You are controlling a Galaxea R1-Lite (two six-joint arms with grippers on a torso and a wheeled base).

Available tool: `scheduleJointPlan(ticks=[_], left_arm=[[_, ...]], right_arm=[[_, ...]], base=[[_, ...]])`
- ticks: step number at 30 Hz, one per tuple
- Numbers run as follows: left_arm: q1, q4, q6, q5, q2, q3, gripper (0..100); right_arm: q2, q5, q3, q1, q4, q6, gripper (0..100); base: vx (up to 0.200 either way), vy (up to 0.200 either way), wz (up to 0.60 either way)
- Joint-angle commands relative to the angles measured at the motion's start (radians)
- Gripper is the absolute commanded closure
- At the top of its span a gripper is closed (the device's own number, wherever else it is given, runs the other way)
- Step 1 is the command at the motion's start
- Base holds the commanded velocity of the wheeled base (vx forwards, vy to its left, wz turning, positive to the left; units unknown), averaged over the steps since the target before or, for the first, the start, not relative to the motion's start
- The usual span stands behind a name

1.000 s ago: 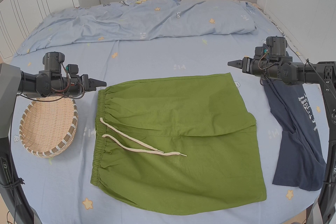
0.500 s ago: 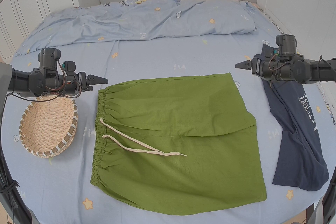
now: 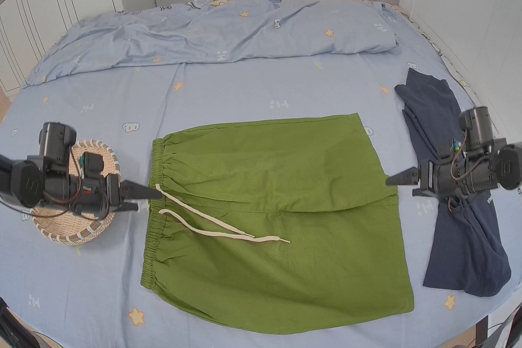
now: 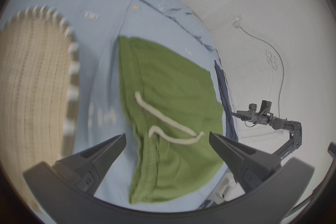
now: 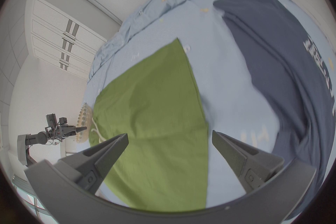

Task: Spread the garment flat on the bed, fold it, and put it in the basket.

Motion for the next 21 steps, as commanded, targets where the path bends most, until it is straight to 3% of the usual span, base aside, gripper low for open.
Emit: scheduleJointPlan(ticks=[1, 9, 16, 21], left_arm=[[0.087, -0.082, -0.008, -0.135, -0.271, 0.435, 0], [0.132, -0.159, 0.020, -0.170, -0.269, 0.617, 0], [0.130, -0.239, 0.159, -0.167, -0.050, 0.654, 0], [0.124, -0.331, 0.179, -0.167, 0.084, 0.644, 0]], right_arm=[[-0.265, 0.047, 0.419, 0.008, -0.139, 0.027, 0], [-0.343, 0.065, 0.510, 0.012, -0.195, 0.054, 0], [-0.348, 0.064, 0.511, 0.018, -0.196, 0.054, 0], [-0.354, 0.064, 0.511, 0.015, -0.199, 0.054, 0]], base=[[0.000, 0.000, 0.00], [0.000, 0.000, 0.00], [0.000, 0.000, 0.00], [0.000, 0.000, 0.00]])
